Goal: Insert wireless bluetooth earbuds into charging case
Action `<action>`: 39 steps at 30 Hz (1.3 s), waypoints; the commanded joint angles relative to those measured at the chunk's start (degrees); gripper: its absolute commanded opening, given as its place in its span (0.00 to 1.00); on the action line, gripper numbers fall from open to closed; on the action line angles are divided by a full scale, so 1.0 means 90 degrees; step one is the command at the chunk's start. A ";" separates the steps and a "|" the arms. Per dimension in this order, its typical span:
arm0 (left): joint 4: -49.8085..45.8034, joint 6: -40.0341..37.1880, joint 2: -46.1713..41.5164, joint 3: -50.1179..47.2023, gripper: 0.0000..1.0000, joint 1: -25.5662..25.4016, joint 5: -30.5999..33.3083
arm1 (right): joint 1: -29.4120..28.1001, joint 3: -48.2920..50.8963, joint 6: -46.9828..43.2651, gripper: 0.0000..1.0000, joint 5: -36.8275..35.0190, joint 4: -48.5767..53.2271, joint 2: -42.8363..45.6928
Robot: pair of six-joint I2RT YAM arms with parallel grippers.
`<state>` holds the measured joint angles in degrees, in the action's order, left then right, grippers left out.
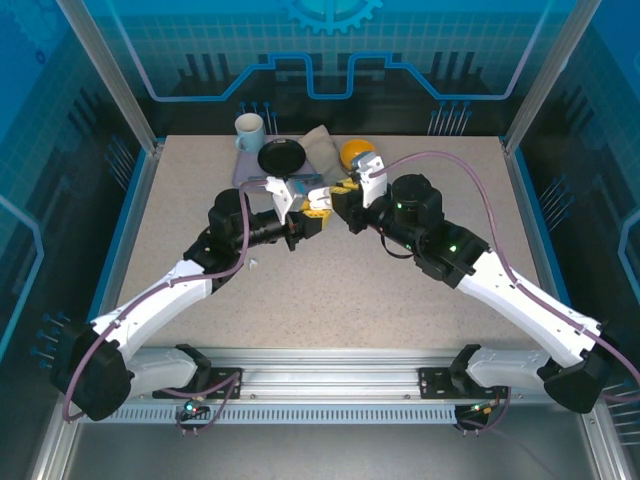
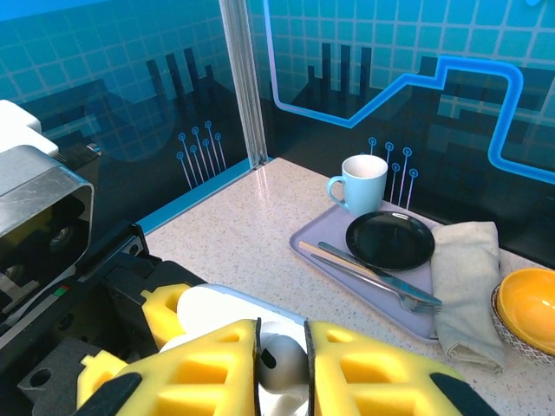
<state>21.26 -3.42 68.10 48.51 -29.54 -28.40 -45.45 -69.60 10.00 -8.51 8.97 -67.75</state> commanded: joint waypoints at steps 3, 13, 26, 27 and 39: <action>0.0131 -0.0142 -0.0169 0.0279 0.00 -0.0060 -0.0196 | -0.0087 0.0009 -0.0088 0.19 -0.0048 -0.0074 -0.0051; 0.0186 -0.0089 -0.0259 0.0284 0.00 -0.0069 -0.0244 | -0.0074 0.0082 -0.0201 0.19 -0.0147 -0.0056 -0.0136; 0.0203 -0.0117 -0.0252 0.0304 0.00 -0.0077 -0.0086 | -0.0283 0.0199 -0.0415 0.19 0.0040 0.0061 -0.0024; 0.0211 -0.0119 -0.0242 0.0305 0.00 -0.0079 -0.0068 | -0.0308 0.0222 -0.0416 0.19 0.0043 0.0070 -0.0011; 0.0226 -0.0138 -0.0249 0.0304 0.00 -0.0078 0.0082 | -0.0433 0.0369 -0.0359 0.19 -0.0017 0.0165 0.0022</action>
<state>19.59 -3.40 67.35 48.73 -29.80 -27.92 -48.40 -67.48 7.40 -8.93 8.47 -67.70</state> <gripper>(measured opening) 0.239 0.186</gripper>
